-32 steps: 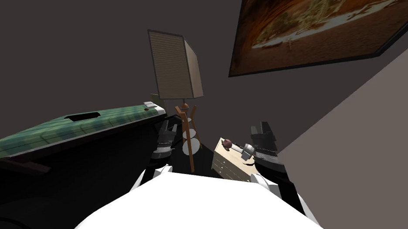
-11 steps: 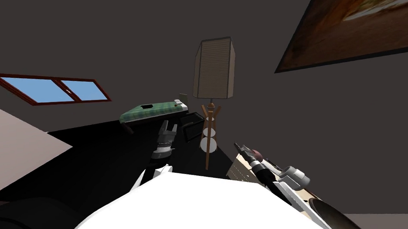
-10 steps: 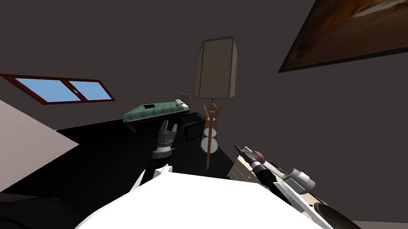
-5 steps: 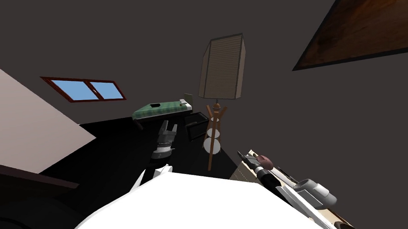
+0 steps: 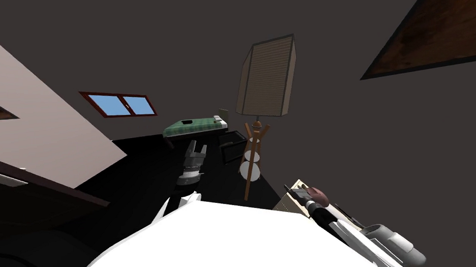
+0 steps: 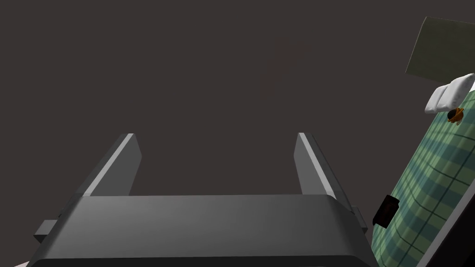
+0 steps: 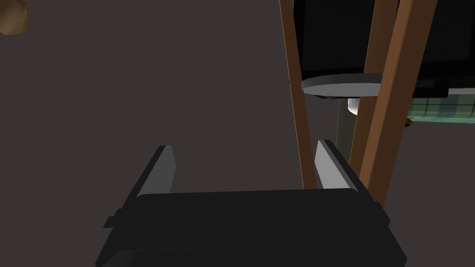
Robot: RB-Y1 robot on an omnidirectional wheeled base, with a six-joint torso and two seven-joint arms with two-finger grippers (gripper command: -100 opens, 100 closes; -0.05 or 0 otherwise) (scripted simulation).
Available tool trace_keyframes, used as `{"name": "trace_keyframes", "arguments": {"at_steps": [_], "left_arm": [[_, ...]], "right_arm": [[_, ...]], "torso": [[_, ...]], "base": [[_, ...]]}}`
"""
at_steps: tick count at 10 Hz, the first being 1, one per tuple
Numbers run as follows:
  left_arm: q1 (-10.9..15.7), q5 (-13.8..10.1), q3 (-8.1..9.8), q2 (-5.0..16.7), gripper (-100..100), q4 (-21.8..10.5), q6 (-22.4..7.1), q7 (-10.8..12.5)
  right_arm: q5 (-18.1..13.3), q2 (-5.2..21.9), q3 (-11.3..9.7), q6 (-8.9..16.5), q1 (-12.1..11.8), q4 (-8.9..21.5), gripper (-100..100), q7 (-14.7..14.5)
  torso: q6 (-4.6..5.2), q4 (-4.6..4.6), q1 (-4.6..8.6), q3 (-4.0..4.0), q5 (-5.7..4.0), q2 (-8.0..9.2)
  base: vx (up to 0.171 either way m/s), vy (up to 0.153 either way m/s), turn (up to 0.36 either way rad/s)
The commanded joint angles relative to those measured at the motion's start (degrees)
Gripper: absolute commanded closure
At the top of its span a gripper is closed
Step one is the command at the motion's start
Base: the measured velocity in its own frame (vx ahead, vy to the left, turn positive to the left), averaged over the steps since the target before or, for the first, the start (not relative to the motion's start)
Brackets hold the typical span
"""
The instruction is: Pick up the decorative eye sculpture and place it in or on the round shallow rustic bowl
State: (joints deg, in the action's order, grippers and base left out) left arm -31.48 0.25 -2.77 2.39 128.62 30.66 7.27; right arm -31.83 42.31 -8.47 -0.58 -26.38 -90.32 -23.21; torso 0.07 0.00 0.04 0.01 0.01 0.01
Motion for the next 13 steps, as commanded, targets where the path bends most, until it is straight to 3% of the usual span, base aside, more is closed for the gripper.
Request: {"name": "trace_keyframes", "arguments": {"at_steps": [1, 3, 6, 7, 13], "left_arm": [[0.0, 0.0, 0.0, 0.0, 0, 0.0, 0.0, 0.0], [0.0, 0.0, 0.0, 0.0, 0, 0.0, 0.0, 0.0], [0.0, 0.0, 0.0, 0.0, 0, 0.0, 0.0, 0.0], [0.0, 0.0, 0.0, 0.0, 0, 0.0, 0.0, 0.0], [0.0, 0.0, 0.0, 0.0, 0, 0.0, 0.0, 0.0]], "right_arm": [[-1.66, 1.59, -0.88, 1.76, -0.44, 1.62, -100, -0.12], [-2.93, 2.87, -1.6, 2.84, -0.41, 3.59, -100, -0.1], [-6.33, 6.18, -3.68, 5.79, -0.42, 8.9, -100, 0.23], [-6.33, 6.18, -3.68, 5.79, -0.42, 9.07, -100, 0.23], [-11.06, 10.24, -7.41, 9.9, -0.9, 17.29, -100, 1.46]], "torso": [[0.0, 0.0, 0.0, 0.0, 0.0, 0.0], [-0.02, 0.0, 0.03, 0.01, 0.0, 0.01], [-0.04, 0.01, 0.06, 0.01, -0.02, 0.0], [-0.03, 0.0, 0.09, 0.0, -0.01, -0.01], [-0.01, 0.01, 0.11, 0.02, -0.03, 0.03]], "base": [[0.012, -0.004, 0.109], [0.013, -0.01, 0.103], [0.013, -0.017, 0.12], [0.013, -0.022, 0.035], [0.013, -0.027, 0.085]]}}
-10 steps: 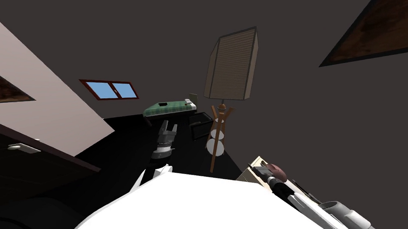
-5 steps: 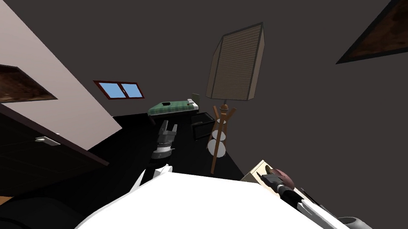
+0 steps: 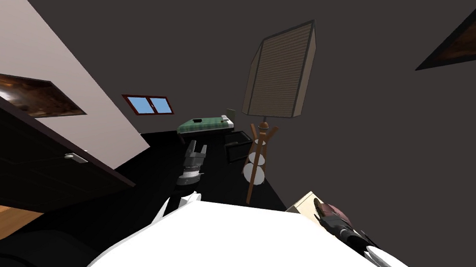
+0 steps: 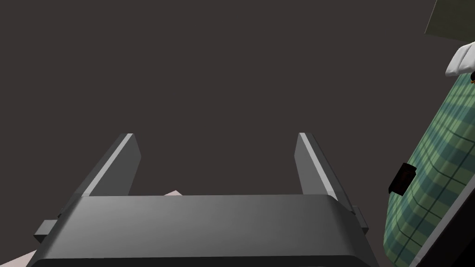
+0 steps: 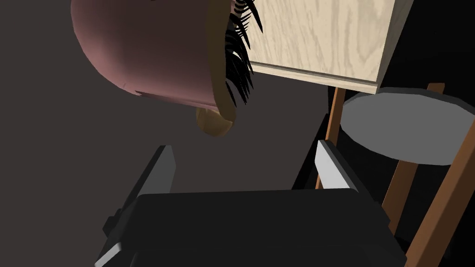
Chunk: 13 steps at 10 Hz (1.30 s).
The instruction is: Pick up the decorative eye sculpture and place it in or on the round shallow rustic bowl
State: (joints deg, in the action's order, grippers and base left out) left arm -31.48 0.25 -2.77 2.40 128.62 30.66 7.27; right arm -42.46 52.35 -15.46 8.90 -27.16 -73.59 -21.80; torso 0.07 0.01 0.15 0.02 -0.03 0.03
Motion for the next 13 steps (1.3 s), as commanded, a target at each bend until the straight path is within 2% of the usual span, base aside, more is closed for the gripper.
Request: {"name": "trace_keyframes", "arguments": {"at_steps": [1, 2, 3, 4, 5, 9, 10, 11, 12, 13], "left_arm": [[0.0, 0.0, 0.0, 0.0, 0, 0.0, 0.0, 0.0], [0.0, 0.0, 0.0, 0.0, 0, 0.0, 0.0, 0.0], [0.0, 0.0, 0.0, 0.0, 0, 0.0, 0.0, 0.0], [0.0, 0.0, 0.0, 0.0, 0, 0.0, 0.0, 0.0], [0.0, 0.0, 0.0, 0.0, 0, 0.0, 0.0, 0.0], [0.01, 0.0, 0.0, 0.0, 0, 0.0, 0.0, 0.0], [0.01, 0.0, 0.0, 0.0, 0, 0.0, 0.0, 0.0], [0.01, 0.0, 0.0, 0.0, 0, 0.0, 0.0, 0.0], [0.0, 0.0, 0.0, 0.0, 0, 0.0, 0.0, 0.0], [0.0, 0.0, 0.0, 0.0, 0, 0.0, 0.0, 0.0]], "right_arm": [[-1.31, 0.8, -1.31, 1.16, -0.33, 2.17, -100, 0.39], [-1.6, 0.97, -1.63, 1.41, -0.42, 2.72, -100, 0.52], [-2.08, 0.01, -0.75, 0.51, -0.29, 2.84, -100, 0.22], [-2.08, 0.12, -0.82, 0.7, -0.38, 2.82, 0, 0.29], [-1.86, -0.47, -0.92, 0.63, 0.7, 4.54, -100, 0.39], [-1.2, -2.21, -1.24, 0.48, 3.92, 9.7, -100, 0.72], [-1.09, -2.5, -1.29, 0.45, 4.45, 10.56, -100, 0.78], [-1.27, -2.32, -1.15, 0.4, 4.02, 9.94, -100, 0.73], [-1.25, -2.36, -1.15, 0.37, 4.09, 10.07, 100, 0.75], [-1.26, -2.35, -1.15, 0.37, 4.08, 10.06, 100, 0.75]], "torso": [[0.0, 0.0, 0.0, 0.0, 0.0, 0.0], [0.0, 0.0, 0.01, -0.01, 0.0, -0.01], [0.01, 0.0, 0.0, 0.0, 0.01, 0.0], [0.0, 0.01, -0.07, 0.01, 0.01, 0.02], [0.0, 0.01, -0.12, 0.02, 0.03, 0.03], [0.0, 0.06, -0.08, 0.15, 0.02, 0.25], [-0.02, 0.06, -0.11, 0.14, 0.02, 0.24], [0.0, 0.05, -0.07, 0.13, 0.02, 0.22], [0.02, 0.04, -0.09, 0.08, 0.02, 0.14], [0.02, 0.02, -0.12, 0.05, 0.03, 0.07]], "base": [[0.013, -0.034, 0.085], [0.009, -0.033, 0.049], [0.003, -0.016, 0.005], [0.0, 0.0, 0.0], [-0.022, -0.005, 0.12], [-0.06, -0.014, 0.145], [-0.052, -0.017, 0.12], [-0.021, -0.012, 0.018], [0.0, 0.0, 0.0], [0.0, 0.0, 0.0]]}}
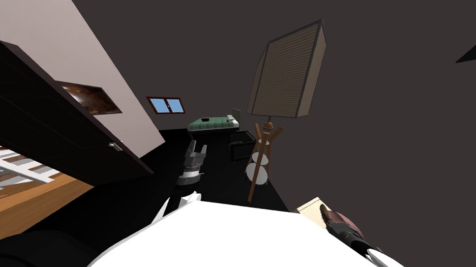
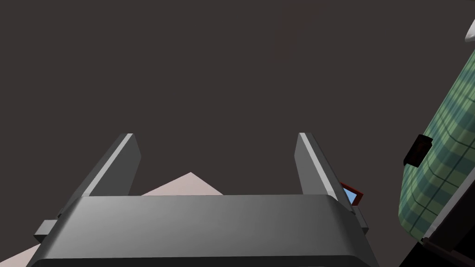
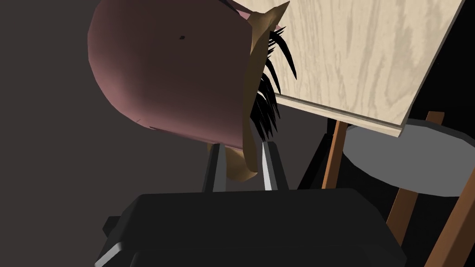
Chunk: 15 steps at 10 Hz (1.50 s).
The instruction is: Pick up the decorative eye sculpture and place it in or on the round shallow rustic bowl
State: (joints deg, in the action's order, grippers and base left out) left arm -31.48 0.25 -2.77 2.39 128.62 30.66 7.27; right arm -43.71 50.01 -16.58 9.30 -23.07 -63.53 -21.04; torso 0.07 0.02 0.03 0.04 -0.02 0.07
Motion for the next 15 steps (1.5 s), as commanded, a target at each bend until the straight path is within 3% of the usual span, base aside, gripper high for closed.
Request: {"name": "trace_keyframes", "arguments": {"at_steps": [1, 3, 4, 5, 9, 10, 11, 12, 15], "left_arm": [[0.0, 0.0, 0.0, 0.0, 0, 0.0, 0.0, 0.0], [0.0, 0.0, 0.0, 0.0, 0, 0.0, 0.0, 0.0], [0.0, 0.0, 0.0, 0.0, 0, 0.0, 0.0, 0.0], [0.0, 0.0, 0.0, 0.0, 0, 0.0, 0.0, 0.0], [-0.01, 0.0, 0.0, 0.0, 0, 0.0, 0.0, 0.0], [-0.01, 0.0, 0.0, 0.0, 0, 0.0, 0.0, 0.0], [0.0, 0.0, 0.0, 0.0, 0, 0.0, 0.0, 0.0], [0.0, 0.0, 0.0, 0.0, 0, 0.0, 0.0, 0.0], [0.01, 0.0, -0.01, -0.01, 0, 0.0, 0.0, 0.0]], "right_arm": [[0.0, 0.0, 0.0, 0.0, 0.0, 0.0, 100, 0.0], [0.0, 0.01, 0.01, 0.02, 0.01, 0.0, 100, 0.0], [0.0, 0.01, 0.01, 0.02, 0.01, 0.0, 0, 0.0], [-0.17, 0.71, -0.01, 0.13, -1.24, -2.08, 100, -0.15], [-0.83, 2.45, 0.31, 0.28, -4.46, -7.25, 100, -0.48], [-0.51, 2.22, 0.05, 0.3, -3.78, -6.27, 100, -0.38], [-0.53, 2.24, 0.03, 0.3, -3.9, -6.42, 0, -0.41], [-0.61, 4.02, 1.23, 0.23, -3.52, -6.16, 100, -0.29], [-0.57, 7.24, 2.98, -0.25, -3.43, -5.52, 100, 0.08]], "torso": [[0.0, 0.0, 0.0, 0.0, 0.0, 0.0], [0.0, -0.01, 0.01, -0.02, -0.01, -0.03], [0.0, -0.01, 0.01, -0.02, -0.01, -0.03], [0.0, -0.01, 0.01, -0.02, -0.02, -0.03], [-0.01, 0.0, -0.19, -0.09, 0.14, -0.2], [0.03, 0.0, -0.21, -0.08, 0.17, -0.18], [-0.03, 0.04, -0.2, -0.03, 0.19, -0.09], [-0.02, 0.06, -0.21, 0.02, 0.21, -0.02], [0.04, 0.17, -0.78, 0.28, 0.48, 0.41]], "base": [[0.0, 0.0, 0.0], [0.0, 0.0, 0.0], [0.0, 0.0, 0.0], [0.045, 0.004, -0.192], [0.061, 0.017, -0.149], [0.025, 0.007, -0.036], [0.0, 0.0, 0.0], [-0.059, 0.045, 0.01], [-0.085, 0.113, -0.006]]}}
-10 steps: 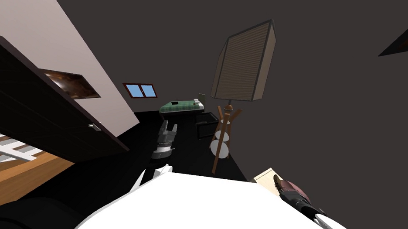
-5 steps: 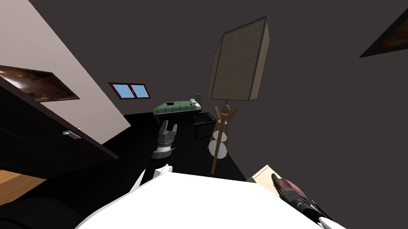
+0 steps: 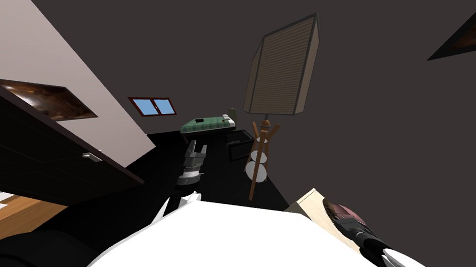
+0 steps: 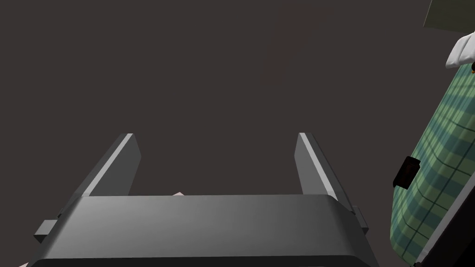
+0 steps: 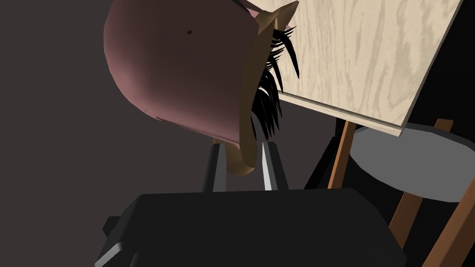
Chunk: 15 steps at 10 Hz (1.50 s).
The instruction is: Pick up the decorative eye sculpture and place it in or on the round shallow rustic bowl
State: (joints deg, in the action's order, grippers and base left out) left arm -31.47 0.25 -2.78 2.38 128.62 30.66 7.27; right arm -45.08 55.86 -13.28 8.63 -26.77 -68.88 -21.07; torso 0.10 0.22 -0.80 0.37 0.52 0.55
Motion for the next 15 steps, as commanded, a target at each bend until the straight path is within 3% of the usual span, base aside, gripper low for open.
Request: {"name": "trace_keyframes", "arguments": {"at_steps": [1, 3, 4, 8, 9, 11, 12, 15], "left_arm": [[0.0, 0.0, 0.0, 0.0, 0, 0.0, 0.0, 0.0], [0.0, 0.0, 0.0, 0.0, 0, 0.0, 0.0, 0.0], [0.0, 0.0, 0.0, 0.0, 0, 0.0, 0.0, 0.0], [0.0, 0.0, 0.0, 0.0, 0, 0.0, 0.0, 0.0], [0.0, 0.0, 0.0, 0.0, 0, 0.0, 0.0, 0.0], [0.0, 0.0, 0.01, 0.01, 0, 0.0, 0.0, 0.0], [0.0, 0.0, 0.0, 0.0, 0, 0.0, 0.0, 0.0], [-0.01, 0.0, 0.01, 0.01, 0, 0.0, 0.0, 0.0]], "right_arm": [[0.84, 2.69, 0.32, 0.19, 0.21, 0.1, 100, 0.29], [1.0, 5.47, 1.68, -0.35, 0.03, 0.7, 100, 0.7], [1.0, 5.47, 1.68, -0.35, 0.03, 0.7, 100, 0.7], [1.36, 11.29, 4.57, -1.65, -0.39, 2.2, 100, 1.62], [1.36, 11.29, 4.57, -1.65, -0.39, 2.2, 100, 1.62], [1.67, 15.33, 6.6, -2.7, -0.75, 3.31, 100, 2.32], [1.67, 15.33, 6.6, -2.7, -0.75, 3.31, 100, 2.32], [1.93, 18.84, 8.18, -3.74, -1.32, 4.01, 100, 2.95]], "torso": [[0.0, 0.0, 0.0, 0.0, 0.0, 0.0], [-0.01, 0.04, -0.08, 0.04, 0.1, 0.04], [0.03, 0.06, -0.1, 0.08, 0.16, 0.11], [0.0, 0.11, -0.32, 0.12, 0.34, 0.11], [0.01, 0.13, -0.38, 0.16, 0.37, 0.19], [-0.03, 0.15, -0.32, 0.12, 0.47, 0.08], [0.02, 0.2, -0.51, 0.23, 0.59, 0.27], [0.02, 0.21, -0.52, 0.2, 0.63, 0.17]], "base": [[-0.089, 0.107, -0.016], [-0.099, 0.099, -0.01], [-0.063, 0.056, -0.027], [-0.085, 0.087, -0.023], [-0.069, 0.06, -0.024], [-0.093, 0.07, -0.044], [-0.102, 0.081, -0.041], [-0.061, 0.052, -0.053]]}}
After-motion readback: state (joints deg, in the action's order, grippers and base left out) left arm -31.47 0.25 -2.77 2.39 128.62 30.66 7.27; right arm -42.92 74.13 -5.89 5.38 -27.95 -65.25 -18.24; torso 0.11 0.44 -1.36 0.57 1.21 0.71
